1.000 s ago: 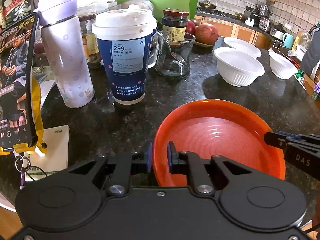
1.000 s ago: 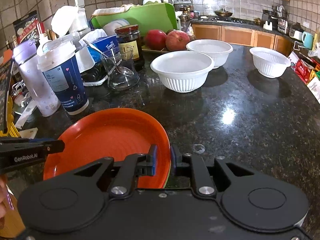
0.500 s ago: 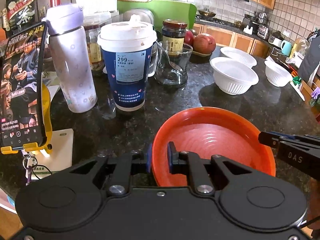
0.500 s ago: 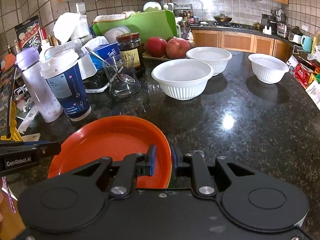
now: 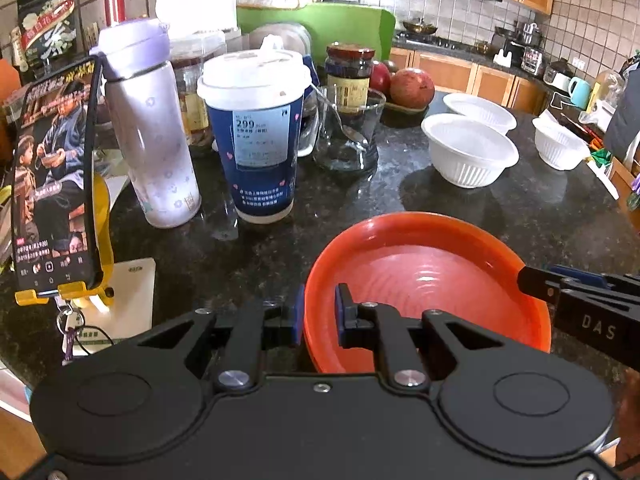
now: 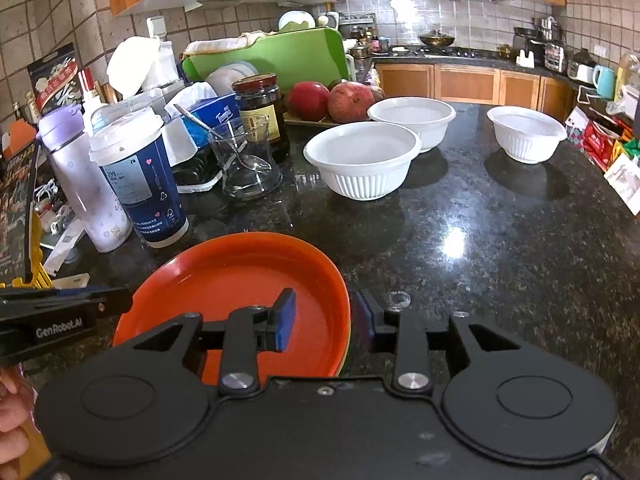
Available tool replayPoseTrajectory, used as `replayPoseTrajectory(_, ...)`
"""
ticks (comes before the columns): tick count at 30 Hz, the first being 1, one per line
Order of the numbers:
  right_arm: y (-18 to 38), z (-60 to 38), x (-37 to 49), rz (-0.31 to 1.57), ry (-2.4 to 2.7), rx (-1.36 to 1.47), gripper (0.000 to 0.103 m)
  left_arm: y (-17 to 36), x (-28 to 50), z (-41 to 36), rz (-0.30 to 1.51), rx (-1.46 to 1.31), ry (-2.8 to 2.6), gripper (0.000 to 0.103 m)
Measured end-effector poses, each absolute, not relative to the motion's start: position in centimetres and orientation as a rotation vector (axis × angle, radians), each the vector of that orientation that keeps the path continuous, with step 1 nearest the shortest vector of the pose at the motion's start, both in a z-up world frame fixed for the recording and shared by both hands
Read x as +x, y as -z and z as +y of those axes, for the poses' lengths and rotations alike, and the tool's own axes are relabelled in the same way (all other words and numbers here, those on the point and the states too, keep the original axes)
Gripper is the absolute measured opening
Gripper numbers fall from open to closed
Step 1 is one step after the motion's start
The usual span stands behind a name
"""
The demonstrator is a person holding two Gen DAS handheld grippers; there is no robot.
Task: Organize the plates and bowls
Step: 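Lower the held orange plate onto the magenta plate with the left tool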
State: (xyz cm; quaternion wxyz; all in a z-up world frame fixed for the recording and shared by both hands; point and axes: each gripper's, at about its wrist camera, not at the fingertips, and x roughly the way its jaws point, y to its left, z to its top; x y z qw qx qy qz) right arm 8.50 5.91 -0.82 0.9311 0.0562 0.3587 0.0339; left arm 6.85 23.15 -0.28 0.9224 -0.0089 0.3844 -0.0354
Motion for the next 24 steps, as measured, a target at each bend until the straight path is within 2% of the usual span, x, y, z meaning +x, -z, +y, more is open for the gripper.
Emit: replayPoseTrajectory(24, -0.1, 5.3, 6.2, 0.699, -0.035, 0.119, 0.039, -0.2, 7.0, 22.2, 0.847, -0.012, 0.087, 0.021)
